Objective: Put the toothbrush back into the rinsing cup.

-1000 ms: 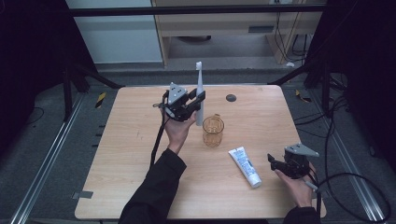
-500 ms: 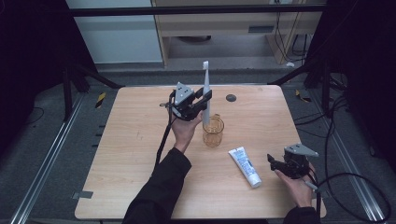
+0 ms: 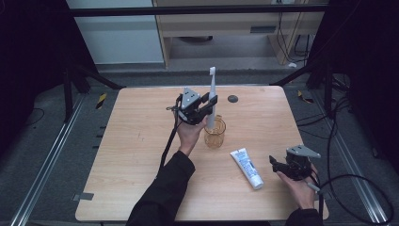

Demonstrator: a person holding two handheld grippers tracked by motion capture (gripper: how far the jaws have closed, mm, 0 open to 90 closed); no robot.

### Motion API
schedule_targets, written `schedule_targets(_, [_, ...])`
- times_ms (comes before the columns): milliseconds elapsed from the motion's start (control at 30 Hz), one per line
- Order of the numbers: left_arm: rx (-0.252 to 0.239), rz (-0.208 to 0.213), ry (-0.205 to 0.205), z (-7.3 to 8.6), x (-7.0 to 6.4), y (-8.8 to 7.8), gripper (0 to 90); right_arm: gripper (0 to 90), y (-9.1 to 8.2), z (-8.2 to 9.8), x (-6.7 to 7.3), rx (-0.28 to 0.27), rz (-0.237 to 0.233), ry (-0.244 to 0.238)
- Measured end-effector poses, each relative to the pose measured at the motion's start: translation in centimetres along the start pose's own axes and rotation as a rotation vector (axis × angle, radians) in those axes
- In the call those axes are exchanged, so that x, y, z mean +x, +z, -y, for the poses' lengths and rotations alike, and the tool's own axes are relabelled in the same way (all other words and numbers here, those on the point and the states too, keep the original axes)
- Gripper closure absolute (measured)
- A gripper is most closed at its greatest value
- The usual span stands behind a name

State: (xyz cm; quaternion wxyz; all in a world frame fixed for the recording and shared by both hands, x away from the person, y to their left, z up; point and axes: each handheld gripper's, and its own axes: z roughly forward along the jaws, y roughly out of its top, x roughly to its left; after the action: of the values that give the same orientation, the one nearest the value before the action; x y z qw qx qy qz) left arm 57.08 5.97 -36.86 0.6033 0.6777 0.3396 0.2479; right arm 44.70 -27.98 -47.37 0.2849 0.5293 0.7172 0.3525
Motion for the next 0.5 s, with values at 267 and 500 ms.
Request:
schedule_targets(267, [0.016,0.014,0.007,1.4,0.1,0.1,67.2,28.4,0.1,0.0,0.0,0.002,0.001,-0.008])
schedule_targets(500, [0.036,0.021,0.011,2.8,0.2,0.1,67.3,28.4,0.1,0.0,0.0,0.005,0.003,-0.009])
